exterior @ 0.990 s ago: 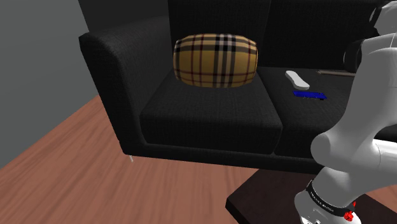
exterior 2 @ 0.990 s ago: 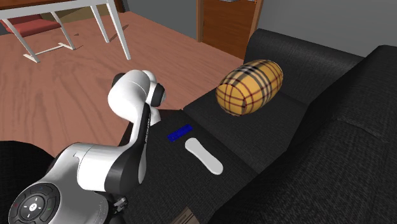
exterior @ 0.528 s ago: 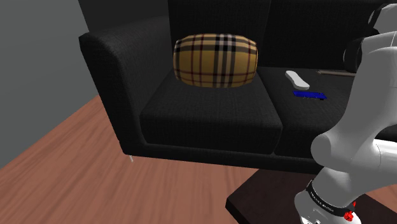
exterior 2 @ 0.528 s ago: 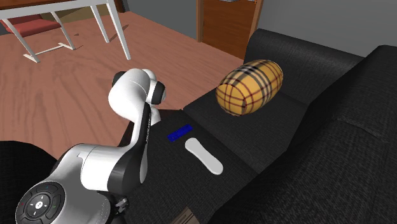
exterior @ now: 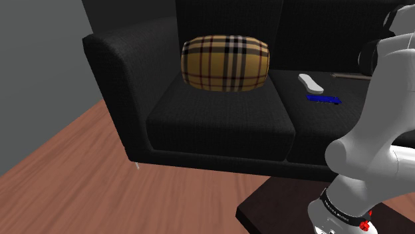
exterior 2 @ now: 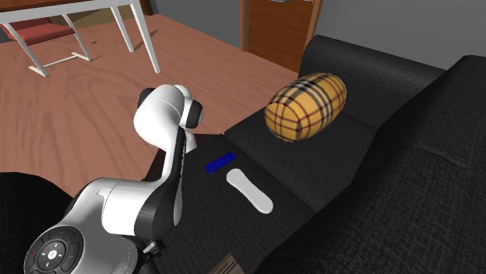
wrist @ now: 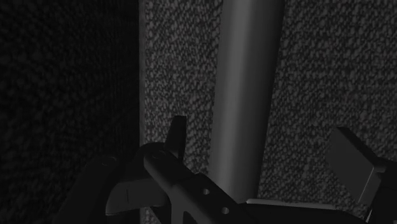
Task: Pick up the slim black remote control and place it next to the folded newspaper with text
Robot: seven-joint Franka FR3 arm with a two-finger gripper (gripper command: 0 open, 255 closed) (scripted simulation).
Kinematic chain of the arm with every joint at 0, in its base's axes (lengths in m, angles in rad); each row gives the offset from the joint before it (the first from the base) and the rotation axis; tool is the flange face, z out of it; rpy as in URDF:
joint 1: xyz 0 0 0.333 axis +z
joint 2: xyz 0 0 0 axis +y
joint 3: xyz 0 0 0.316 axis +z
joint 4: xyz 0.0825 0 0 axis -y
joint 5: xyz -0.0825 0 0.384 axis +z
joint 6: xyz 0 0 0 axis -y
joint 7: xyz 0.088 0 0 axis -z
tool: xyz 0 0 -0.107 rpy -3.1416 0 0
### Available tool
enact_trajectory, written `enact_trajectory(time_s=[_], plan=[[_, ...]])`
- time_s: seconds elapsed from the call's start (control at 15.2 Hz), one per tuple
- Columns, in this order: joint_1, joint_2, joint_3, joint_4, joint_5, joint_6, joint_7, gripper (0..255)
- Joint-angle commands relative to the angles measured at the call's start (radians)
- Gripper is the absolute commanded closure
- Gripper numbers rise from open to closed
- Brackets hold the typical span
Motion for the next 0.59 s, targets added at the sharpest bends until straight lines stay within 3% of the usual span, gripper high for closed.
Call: enact_trajectory(time_s=[0.0,0.26,0.53], plan=[[-0.003,0.009,0.0,-0.015,-0.001,0.013,-0.005,0],[-0.108,0.102,0.02,0.278,0.05,-0.18,0.001,0],[-0.108,0.102,0.02,0.279,0.051,-0.18,0.001,0]])
